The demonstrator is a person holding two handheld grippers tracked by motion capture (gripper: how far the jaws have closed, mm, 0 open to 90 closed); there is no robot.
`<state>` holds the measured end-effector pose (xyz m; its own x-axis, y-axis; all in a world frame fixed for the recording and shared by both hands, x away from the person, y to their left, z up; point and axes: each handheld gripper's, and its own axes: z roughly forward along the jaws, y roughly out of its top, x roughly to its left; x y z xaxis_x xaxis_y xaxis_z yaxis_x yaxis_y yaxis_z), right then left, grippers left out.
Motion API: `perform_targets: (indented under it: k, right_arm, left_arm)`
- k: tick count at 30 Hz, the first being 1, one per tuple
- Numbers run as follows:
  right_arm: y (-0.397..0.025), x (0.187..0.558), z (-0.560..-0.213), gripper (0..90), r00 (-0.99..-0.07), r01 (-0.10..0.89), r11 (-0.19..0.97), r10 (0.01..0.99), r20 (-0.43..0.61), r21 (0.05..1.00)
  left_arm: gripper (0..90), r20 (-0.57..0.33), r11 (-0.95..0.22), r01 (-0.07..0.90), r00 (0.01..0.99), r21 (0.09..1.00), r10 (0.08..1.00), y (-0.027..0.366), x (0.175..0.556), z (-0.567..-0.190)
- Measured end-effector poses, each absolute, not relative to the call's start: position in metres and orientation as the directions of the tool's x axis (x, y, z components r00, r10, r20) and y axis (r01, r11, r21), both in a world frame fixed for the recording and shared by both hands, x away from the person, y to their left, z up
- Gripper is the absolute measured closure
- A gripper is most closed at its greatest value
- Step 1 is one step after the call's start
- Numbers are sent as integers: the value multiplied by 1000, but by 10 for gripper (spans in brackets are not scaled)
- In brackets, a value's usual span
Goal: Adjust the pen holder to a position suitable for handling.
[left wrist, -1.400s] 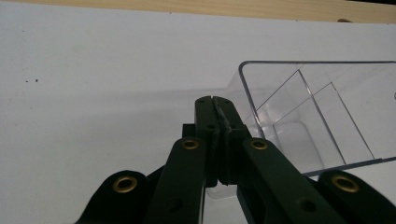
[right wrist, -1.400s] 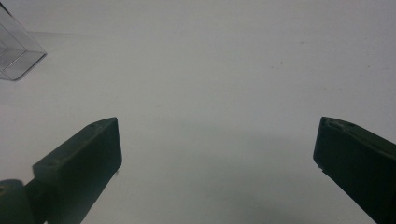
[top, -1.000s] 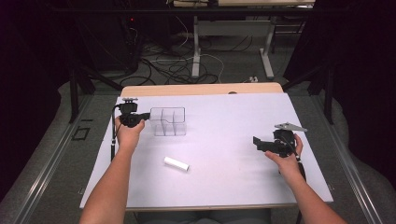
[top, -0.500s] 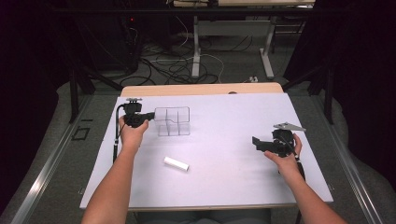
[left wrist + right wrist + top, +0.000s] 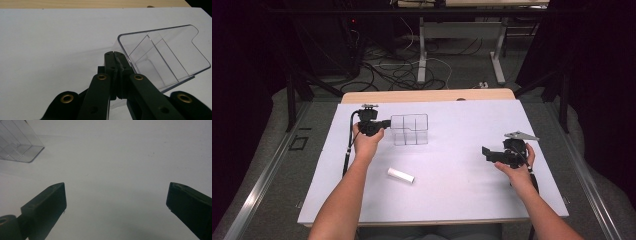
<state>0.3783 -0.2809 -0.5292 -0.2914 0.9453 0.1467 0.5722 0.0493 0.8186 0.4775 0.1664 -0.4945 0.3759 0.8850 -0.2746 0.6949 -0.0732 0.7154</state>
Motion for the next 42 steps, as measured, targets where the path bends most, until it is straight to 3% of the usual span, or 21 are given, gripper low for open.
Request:
perform_targets:
  k: [18, 42]
  right_arm:
    - [-282, 378, -529, 24, -294, 572, 50, 944, 148, 819]
    - [-279, 378, -530, 26, -297, 579, 51, 943, 152, 814]
  left_arm:
    - [900, -282, -117, 684, 441, 720, 852, 120, 479, -495]
    - [900, -294, -117, 685, 453, 719, 841, 109, 475, -497]
